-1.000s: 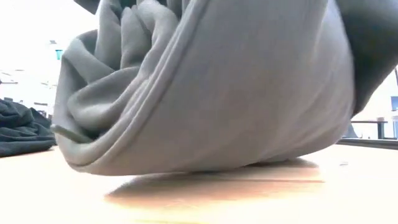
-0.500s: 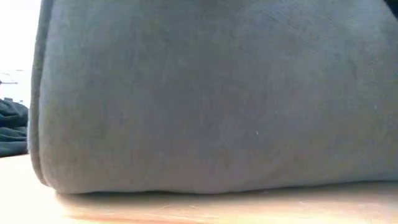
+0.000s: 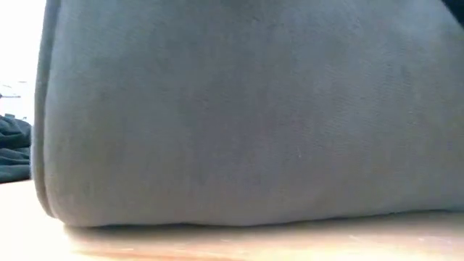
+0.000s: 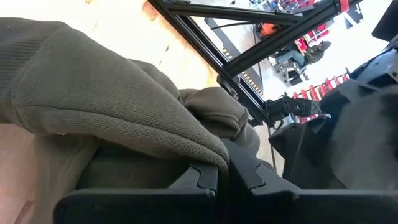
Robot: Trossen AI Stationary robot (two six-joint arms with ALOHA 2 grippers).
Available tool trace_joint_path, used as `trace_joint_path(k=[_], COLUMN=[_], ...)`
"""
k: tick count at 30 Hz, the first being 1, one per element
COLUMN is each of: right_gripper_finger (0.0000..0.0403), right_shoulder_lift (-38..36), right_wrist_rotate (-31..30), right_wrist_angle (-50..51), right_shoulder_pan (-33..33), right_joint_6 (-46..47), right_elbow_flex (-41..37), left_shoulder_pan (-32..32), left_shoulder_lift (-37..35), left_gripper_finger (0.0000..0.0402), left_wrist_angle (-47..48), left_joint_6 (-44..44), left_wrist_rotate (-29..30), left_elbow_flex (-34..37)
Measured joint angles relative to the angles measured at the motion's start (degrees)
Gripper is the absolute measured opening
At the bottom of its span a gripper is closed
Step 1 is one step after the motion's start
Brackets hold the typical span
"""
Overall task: Fold laundry
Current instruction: Fold the black jacket into the white laundry bin
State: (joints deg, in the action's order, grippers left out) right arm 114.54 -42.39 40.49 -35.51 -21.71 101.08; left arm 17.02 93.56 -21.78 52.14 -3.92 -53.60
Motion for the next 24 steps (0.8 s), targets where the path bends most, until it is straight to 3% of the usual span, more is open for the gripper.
trace_joint_path(k=[8,14,20,24], right_gripper_finger=[0.0140,0.0152,0.0128,0.0082], right_shoulder_lift=[0.19,1.53,1.49,1.49], right_wrist_rotate=[0.58,0.17,0.16,0.49], right_wrist_angle=[-0.09,-0.23,-0.37,-0.13], right_shoulder_pan=[0.20,1.03,1.06,1.03], right_joint_6=[0.05,-1.88,-2.44,-2.12], right_elbow_flex=[0.03,0.07,0.09,0.09], left_shoulder_pan=[0.00,0.00,0.00,0.00], left_shoulder_lift=[0.00,0.00,0.00,0.00], left_gripper_finger=[0.0011,0.0011,0.0011,0.0011], left_wrist_angle=[-0.24,0.24,0.21,0.33], left_joint_6=[0.02,0.03,0.03,0.01], left_wrist_rotate=[-0.02,-0.07,-0.15,-0.31], left_elbow_flex=[0.00,0.00,0.00,0.00])
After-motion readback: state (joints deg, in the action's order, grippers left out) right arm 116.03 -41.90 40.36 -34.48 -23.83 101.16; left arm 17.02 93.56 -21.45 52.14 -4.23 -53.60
